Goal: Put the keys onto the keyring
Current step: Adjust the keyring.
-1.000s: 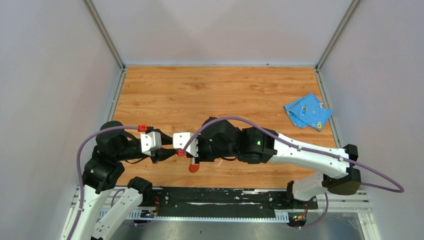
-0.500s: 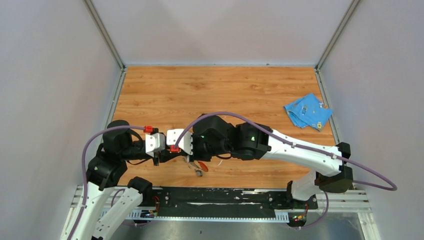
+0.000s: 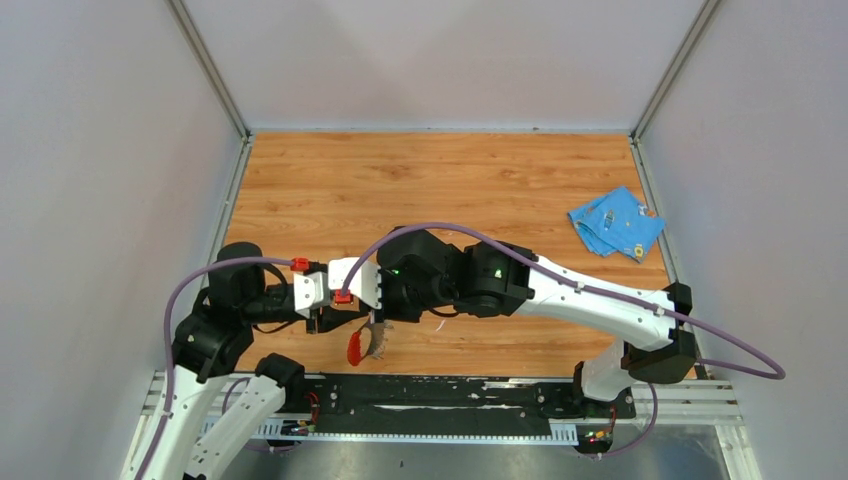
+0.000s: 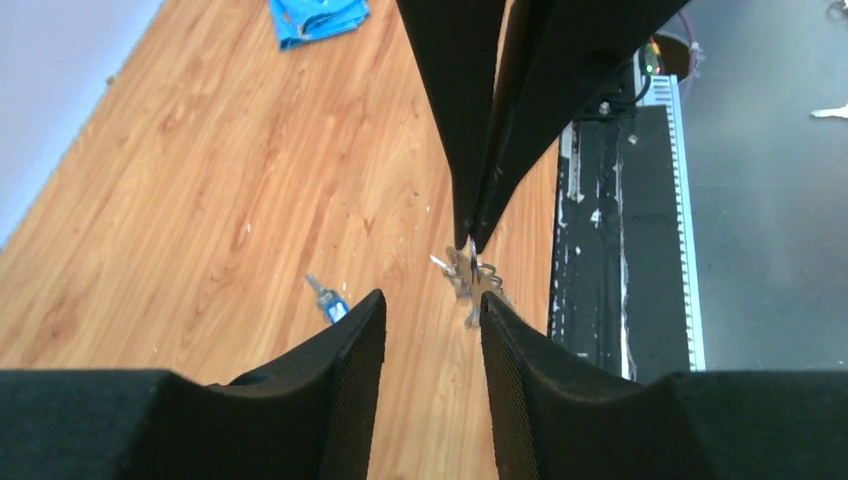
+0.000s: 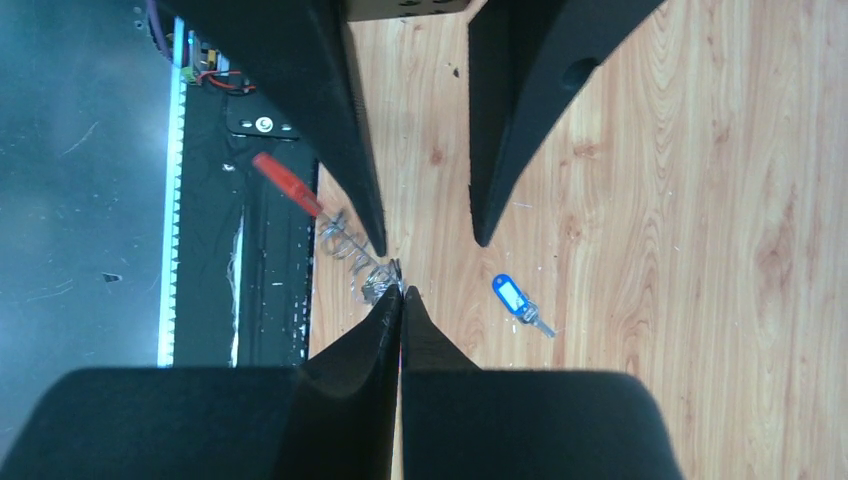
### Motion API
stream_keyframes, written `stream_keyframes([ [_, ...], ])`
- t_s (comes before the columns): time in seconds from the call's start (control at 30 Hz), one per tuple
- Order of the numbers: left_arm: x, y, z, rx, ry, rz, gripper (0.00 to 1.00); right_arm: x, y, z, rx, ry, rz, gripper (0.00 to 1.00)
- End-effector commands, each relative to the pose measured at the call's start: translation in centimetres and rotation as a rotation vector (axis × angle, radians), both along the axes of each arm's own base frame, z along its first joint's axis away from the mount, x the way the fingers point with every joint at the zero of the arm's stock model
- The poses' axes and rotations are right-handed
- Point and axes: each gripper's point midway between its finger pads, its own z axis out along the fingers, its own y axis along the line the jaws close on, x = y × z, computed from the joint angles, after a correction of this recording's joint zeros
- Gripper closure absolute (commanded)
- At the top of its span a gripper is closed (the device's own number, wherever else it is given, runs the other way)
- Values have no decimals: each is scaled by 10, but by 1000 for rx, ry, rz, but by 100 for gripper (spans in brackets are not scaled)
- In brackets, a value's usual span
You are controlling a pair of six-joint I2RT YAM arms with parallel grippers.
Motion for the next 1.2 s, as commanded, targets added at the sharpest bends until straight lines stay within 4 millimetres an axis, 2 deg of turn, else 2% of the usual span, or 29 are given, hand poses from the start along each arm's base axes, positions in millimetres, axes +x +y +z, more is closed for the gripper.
stream_keyframes([
  [0.0, 4, 9, -11, 66, -47, 42, 54, 10, -5, 11, 9, -39, -23, 99],
  [0.17, -7, 4, -4, 33, -31, -28, 51, 11, -5, 10, 5, -37, -28, 100],
  [0.33, -15, -3, 4, 6, 8, -95, 53, 10, 1, 10, 10, -25, -24, 99],
  [0.57, -15, -7, 2, 0, 62, -126, 65, 11, 8, 11, 14, -12, -20, 100],
  [0.67, -9, -6, 2, 12, 47, -96, 74, 9, 11, 10, 14, -6, -12, 100],
  [0.77, -6, -4, 7, 14, 37, -70, 77, 9, 11, 8, 8, 0, -9, 100],
  [1.0, -6, -2, 16, 7, 10, -46, 77, 2, 10, 7, 19, 25, 14, 99],
  [1.17, -14, -3, 30, -22, 23, -64, 71, 0, 8, 5, 22, 31, 20, 99],
])
